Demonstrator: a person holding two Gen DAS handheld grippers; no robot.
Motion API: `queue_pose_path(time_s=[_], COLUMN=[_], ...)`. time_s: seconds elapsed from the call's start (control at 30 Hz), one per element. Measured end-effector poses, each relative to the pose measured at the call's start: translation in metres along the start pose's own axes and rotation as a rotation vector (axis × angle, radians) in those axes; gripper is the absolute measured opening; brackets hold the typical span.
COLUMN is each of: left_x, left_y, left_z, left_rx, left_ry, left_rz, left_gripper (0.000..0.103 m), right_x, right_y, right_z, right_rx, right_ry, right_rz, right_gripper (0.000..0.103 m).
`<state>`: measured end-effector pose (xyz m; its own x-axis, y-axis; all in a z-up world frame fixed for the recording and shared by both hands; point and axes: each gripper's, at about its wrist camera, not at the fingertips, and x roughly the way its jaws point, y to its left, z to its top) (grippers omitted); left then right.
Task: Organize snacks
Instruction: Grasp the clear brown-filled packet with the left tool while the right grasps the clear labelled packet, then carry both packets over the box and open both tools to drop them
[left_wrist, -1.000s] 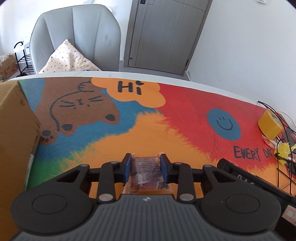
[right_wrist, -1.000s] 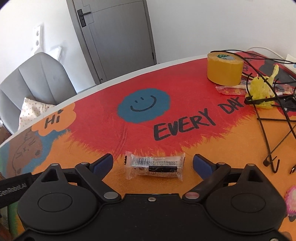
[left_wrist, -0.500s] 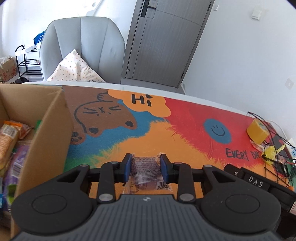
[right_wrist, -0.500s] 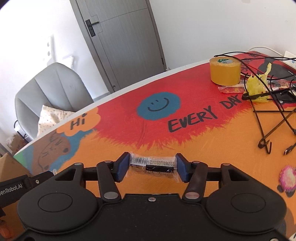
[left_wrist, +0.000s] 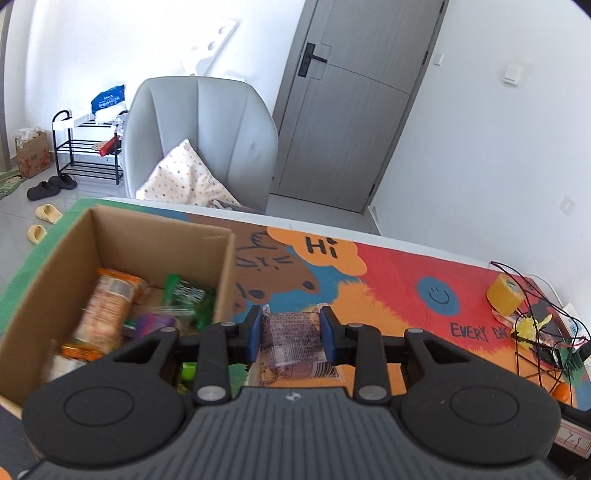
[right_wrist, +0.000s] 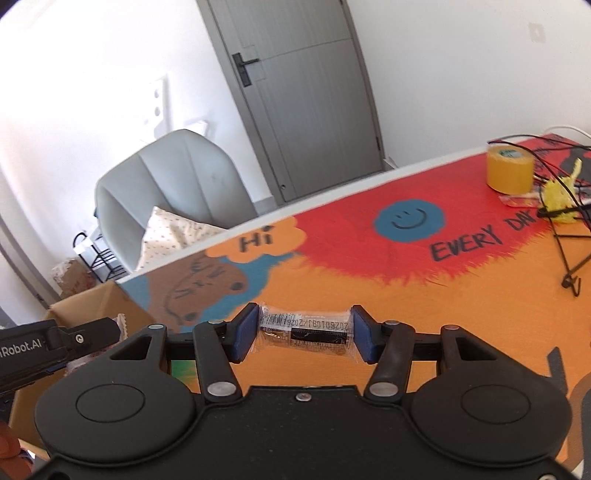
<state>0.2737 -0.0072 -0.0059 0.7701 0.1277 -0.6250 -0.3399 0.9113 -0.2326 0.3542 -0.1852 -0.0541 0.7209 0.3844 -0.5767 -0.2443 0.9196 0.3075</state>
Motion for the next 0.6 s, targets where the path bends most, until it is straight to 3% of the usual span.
queue_pose_path(time_s=[0.27,0.6], left_x=[-0.021,-0.008], left_y=[0.05,0.101], left_z=[0.01,0.02], left_rx=[-0.019,-0.057], left_ry=[-0.036,-0.018], left_rz=[0.047,0.069], left_gripper=[0.032,0.032], right_x=[-0.009,-0.001], right_y=[0.054,0.108], right_z=[-0.002,-0.008], right_rx=[-0.051,-0.108], right_ry=[-0.024,-0.022], right_rz=[0.09,0.172], right_gripper=[0.054,0.054])
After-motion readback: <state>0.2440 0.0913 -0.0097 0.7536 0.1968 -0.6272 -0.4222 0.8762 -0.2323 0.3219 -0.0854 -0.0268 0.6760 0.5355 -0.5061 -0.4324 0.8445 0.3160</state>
